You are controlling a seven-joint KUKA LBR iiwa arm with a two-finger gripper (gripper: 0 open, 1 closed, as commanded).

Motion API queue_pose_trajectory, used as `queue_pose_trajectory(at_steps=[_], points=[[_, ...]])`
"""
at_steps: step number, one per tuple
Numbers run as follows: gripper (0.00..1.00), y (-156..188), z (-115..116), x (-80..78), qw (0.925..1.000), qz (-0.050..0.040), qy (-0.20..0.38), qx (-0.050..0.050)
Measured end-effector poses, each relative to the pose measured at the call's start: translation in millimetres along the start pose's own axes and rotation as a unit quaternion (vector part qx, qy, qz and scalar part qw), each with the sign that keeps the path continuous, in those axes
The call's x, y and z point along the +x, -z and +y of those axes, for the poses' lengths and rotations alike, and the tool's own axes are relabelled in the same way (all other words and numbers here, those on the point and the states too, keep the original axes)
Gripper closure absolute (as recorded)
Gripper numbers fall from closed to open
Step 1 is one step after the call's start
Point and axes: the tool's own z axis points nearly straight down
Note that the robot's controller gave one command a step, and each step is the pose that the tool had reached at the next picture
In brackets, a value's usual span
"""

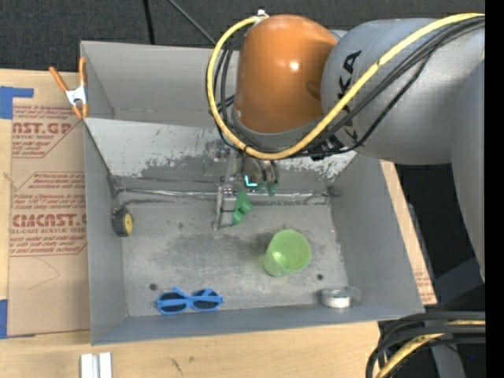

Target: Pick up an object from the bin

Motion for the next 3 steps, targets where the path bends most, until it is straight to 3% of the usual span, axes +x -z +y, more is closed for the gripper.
queue_pose_trajectory(at_steps=[1,2,3], points=[[0.00,-174.7,11.6,39.3,0.9994,0.0004,-0.035,0.000],[0.00,-169.8,28.9,92.7,0.9990,-0.0038,-0.045,-0.001],[0.00,-169.0,-52.8,88.7,0.9888,-0.0071,0.149,0.001]])
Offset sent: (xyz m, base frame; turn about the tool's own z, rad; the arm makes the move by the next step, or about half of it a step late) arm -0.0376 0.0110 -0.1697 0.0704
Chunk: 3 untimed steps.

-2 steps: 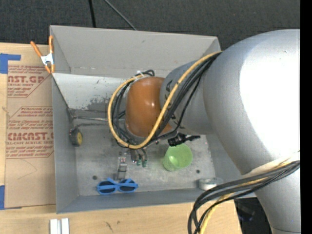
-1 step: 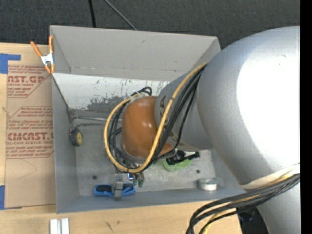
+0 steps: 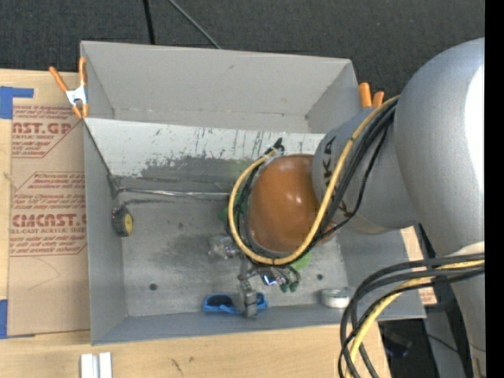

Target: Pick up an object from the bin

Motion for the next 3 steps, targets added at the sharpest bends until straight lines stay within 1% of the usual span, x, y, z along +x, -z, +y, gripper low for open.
queue_pose_trajectory(at_steps=[1,2,3], points=[[0.00,0.8,21.5,-5.0,0.9994,-0.0026,0.036,0.000],[0.00,0.6,39.1,-10.6,0.9985,-0.0018,0.054,0.000],[0.00,-0.5,55.7,-19.3,0.9995,0.0014,0.032,-0.001]])
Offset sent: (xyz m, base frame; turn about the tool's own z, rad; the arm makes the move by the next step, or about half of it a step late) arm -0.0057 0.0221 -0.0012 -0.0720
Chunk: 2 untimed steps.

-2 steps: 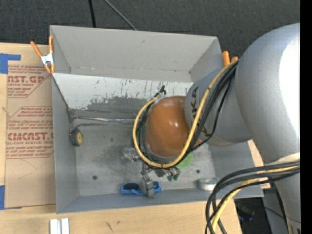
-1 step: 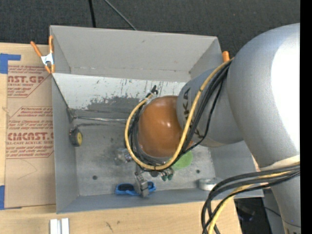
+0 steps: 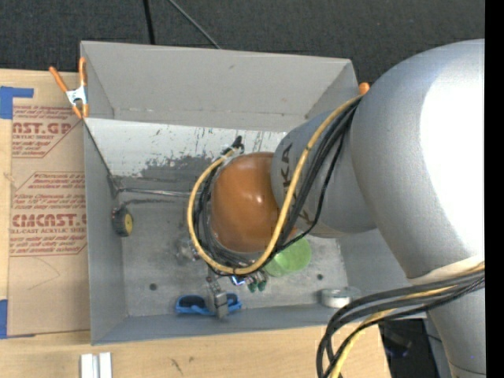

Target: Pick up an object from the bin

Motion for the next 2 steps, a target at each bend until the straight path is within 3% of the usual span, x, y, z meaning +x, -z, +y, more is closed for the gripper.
queue_pose_trajectory(at_steps=[1,2], points=[[0.00,-0.3,31.4,-10.8,0.9664,0.0019,-0.257,0.000],[0.00,22.9,-77.9,33.7,0.9798,0.0030,-0.200,0.002]])
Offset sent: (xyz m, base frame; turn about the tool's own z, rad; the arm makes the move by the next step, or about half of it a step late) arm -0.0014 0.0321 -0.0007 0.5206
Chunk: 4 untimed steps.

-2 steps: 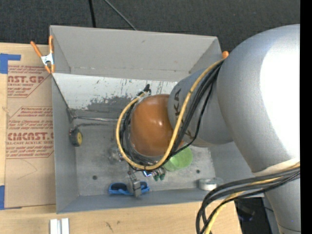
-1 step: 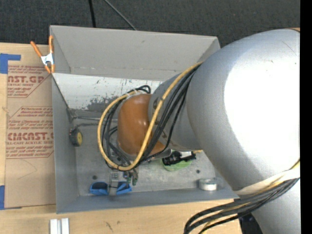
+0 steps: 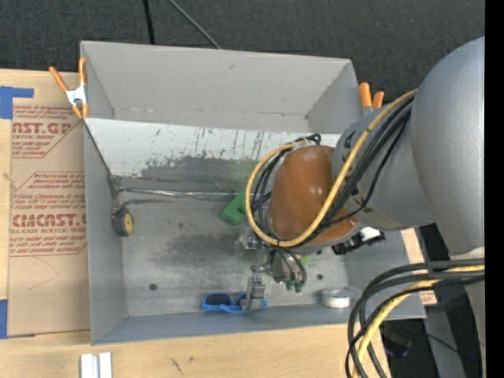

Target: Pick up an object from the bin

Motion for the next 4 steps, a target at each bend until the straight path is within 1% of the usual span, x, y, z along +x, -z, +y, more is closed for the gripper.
queue_pose_trajectory(at_steps=[1,2,3,4], points=[[1.00,-0.6,5.1,0.7,1.0000,0.0005,0.003,-0.002],[0.00,-0.6,5.2,0.7,1.0000,0.0005,0.003,-0.002],[0.00,-23.5,-5.6,2.2,0.9995,-0.0020,0.030,-0.002],[1.00,-23.9,-5.5,3.5,0.9995,-0.0001,0.030,-0.002]])
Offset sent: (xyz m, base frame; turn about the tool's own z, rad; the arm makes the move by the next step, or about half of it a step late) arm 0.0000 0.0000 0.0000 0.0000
